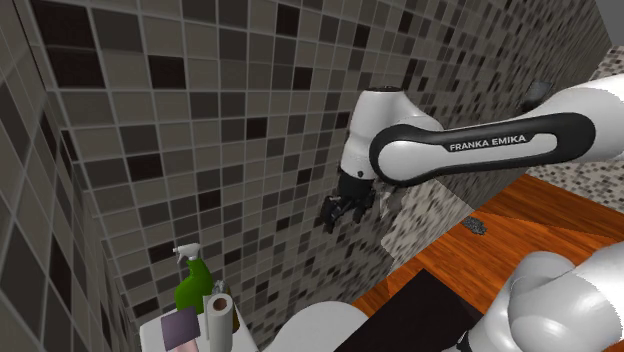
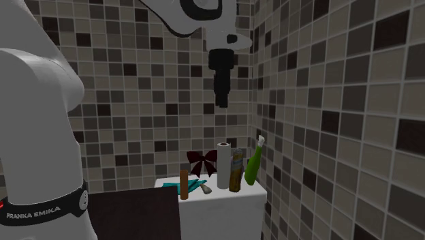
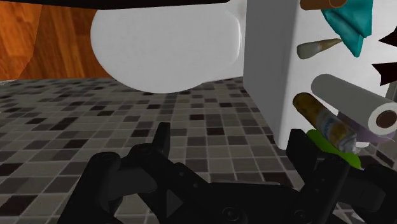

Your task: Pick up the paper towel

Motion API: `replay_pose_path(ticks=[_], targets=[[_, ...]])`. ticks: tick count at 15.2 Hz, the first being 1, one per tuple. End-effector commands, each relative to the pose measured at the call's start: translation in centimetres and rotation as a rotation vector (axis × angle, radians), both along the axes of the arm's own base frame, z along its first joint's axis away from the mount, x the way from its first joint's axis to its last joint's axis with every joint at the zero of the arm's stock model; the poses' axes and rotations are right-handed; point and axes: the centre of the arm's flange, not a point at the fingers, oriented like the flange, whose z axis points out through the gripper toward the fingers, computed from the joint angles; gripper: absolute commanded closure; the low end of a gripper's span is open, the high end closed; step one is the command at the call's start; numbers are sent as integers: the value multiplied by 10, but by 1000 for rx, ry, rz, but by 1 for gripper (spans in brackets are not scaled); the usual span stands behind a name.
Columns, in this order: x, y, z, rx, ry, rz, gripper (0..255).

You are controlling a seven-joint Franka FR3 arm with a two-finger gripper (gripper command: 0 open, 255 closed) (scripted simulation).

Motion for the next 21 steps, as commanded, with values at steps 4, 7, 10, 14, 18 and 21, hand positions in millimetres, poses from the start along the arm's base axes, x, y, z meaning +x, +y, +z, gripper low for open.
replay_pose_path(ticks=[4, 7, 10, 14, 18, 21], targets=[[14, 54, -33, -1, 1, 10, 0], [23, 87, -54, -2, 3, 17, 0], [31, 120, -75, -3, 4, 23, 0], [42, 163, -104, -5, 6, 32, 0], [52, 207, -132, -7, 8, 41, 0], [60, 240, -154, -8, 10, 48, 0]])
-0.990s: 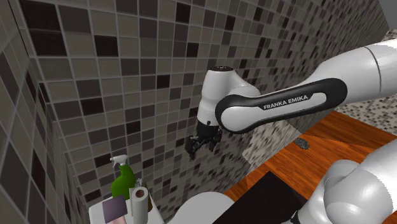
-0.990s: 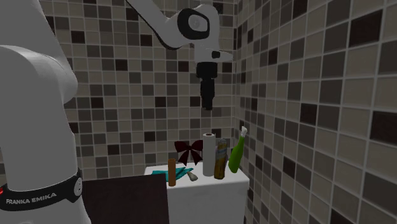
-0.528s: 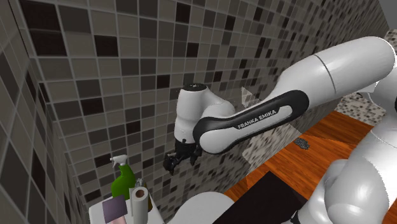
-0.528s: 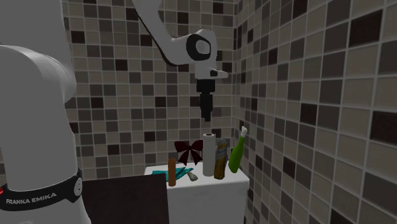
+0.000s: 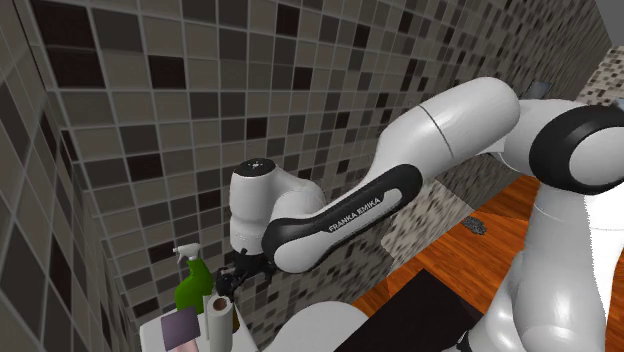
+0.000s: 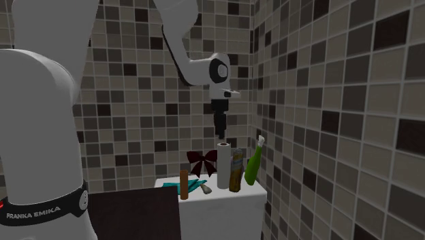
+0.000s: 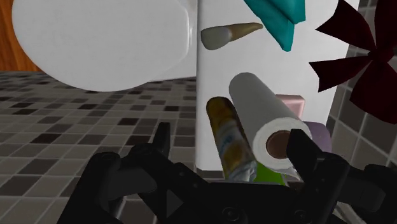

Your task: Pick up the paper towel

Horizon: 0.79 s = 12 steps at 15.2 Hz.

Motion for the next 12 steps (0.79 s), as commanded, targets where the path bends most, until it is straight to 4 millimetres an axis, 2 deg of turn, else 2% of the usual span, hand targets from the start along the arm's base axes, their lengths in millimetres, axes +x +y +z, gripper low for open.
replay_pose_path(ticks=[1, 4, 5, 12], targets=[[8, 24, -17, -1, 0, 4, 0], [15, 57, -38, -2, 2, 10, 0], [16, 62, -41, -2, 2, 11, 0], [16, 62, -81, -2, 2, 11, 0]])
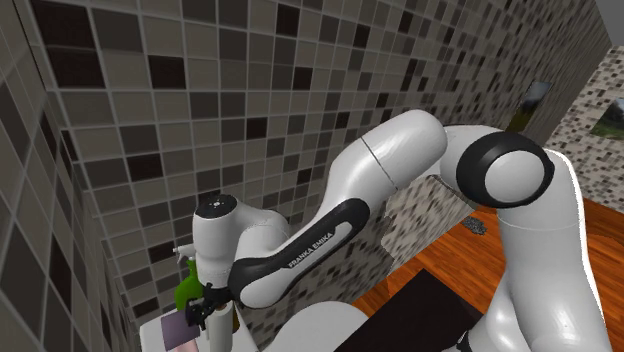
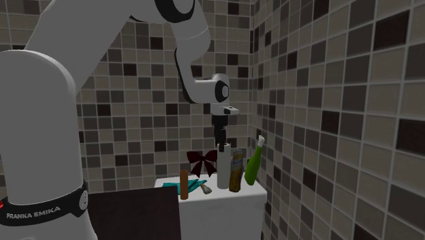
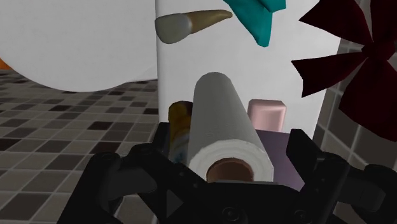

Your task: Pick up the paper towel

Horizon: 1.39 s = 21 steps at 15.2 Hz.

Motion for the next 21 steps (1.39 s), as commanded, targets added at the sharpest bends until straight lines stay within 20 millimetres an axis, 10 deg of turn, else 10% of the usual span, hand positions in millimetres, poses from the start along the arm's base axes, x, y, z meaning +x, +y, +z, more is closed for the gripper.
replay_pose_path(ticks=[1, 2, 3, 12, 21], targets=[[-1, 0, -8, 0, 0, 0, 0], [-1, 0, -8, 0, 0, 0, 0], [-1, 0, -8, 0, 0, 0, 255], [-1, 0, -8, 0, 0, 0, 255], [-1, 0, 39, 0, 0, 0, 255]])
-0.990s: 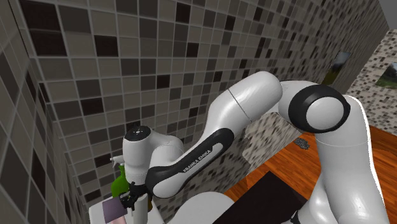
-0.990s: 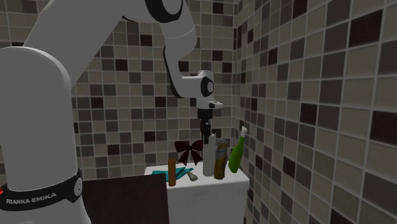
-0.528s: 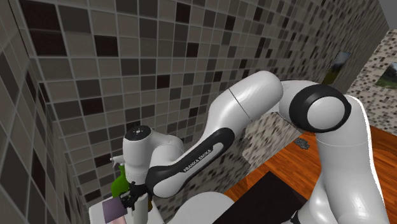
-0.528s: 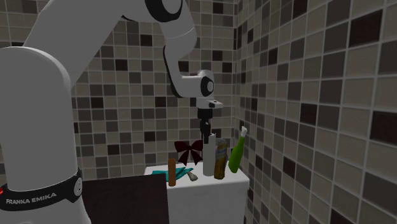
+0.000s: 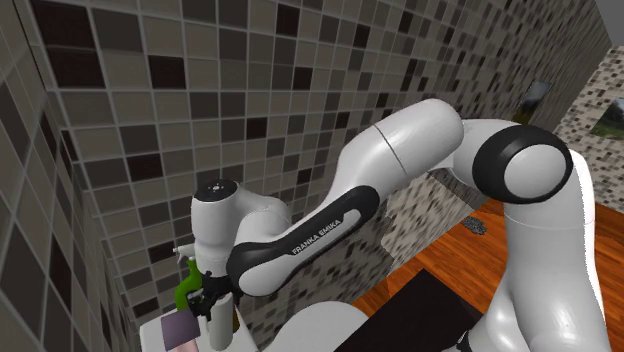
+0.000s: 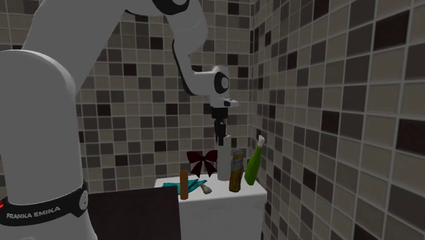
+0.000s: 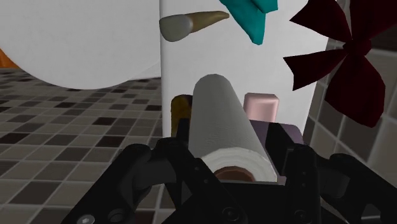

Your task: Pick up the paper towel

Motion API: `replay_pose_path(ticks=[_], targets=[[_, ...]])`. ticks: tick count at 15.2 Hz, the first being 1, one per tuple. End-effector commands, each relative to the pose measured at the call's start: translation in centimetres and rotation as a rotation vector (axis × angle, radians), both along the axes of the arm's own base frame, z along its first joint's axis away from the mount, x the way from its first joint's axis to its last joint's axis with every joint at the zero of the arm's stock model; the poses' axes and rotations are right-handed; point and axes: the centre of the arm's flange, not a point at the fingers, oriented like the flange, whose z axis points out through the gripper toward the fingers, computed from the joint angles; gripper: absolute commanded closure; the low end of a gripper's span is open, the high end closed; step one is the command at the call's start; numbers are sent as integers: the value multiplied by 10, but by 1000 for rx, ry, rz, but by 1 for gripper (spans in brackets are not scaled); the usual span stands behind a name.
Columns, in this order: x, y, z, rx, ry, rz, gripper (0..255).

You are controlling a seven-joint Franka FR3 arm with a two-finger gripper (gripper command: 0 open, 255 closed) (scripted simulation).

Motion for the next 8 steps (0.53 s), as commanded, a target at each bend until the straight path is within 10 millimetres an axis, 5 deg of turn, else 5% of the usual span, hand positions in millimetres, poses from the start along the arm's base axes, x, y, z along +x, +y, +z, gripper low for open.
replay_pose_path(ticks=[1, 8], targets=[[-1, 0, 10, 0, 0, 0, 255], [-1, 0, 38, 0, 0, 0, 255]])
